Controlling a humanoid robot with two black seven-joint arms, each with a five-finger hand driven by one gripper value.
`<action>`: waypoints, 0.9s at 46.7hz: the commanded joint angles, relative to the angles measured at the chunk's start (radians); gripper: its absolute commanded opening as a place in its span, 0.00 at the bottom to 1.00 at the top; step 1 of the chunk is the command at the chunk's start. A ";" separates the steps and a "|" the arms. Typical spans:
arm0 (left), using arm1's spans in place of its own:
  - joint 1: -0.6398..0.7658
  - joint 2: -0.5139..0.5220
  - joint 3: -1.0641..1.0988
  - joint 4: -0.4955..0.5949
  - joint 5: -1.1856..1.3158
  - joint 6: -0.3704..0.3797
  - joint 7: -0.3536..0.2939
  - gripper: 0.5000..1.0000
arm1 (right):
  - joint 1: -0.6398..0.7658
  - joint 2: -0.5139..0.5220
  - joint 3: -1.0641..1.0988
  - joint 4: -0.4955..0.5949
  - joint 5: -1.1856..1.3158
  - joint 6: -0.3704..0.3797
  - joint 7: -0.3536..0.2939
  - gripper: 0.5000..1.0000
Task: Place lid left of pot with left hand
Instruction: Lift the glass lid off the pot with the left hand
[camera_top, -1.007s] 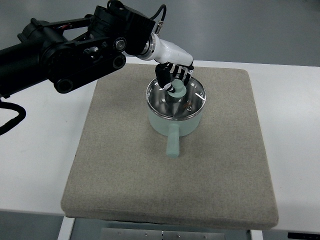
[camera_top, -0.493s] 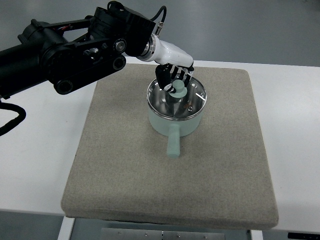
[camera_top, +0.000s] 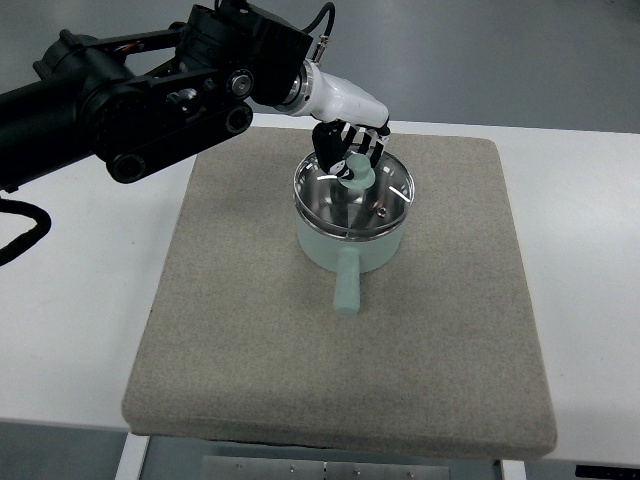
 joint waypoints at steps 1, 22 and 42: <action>-0.010 0.000 -0.001 0.000 0.000 0.000 0.000 0.00 | 0.000 0.000 -0.001 0.000 0.000 0.000 0.000 0.85; -0.032 0.005 -0.002 -0.001 -0.002 0.000 0.001 0.00 | 0.000 0.000 -0.001 0.000 0.001 0.000 0.000 0.85; -0.044 0.124 -0.011 0.001 -0.005 0.000 0.001 0.00 | 0.000 0.000 -0.001 0.000 0.000 0.000 -0.001 0.85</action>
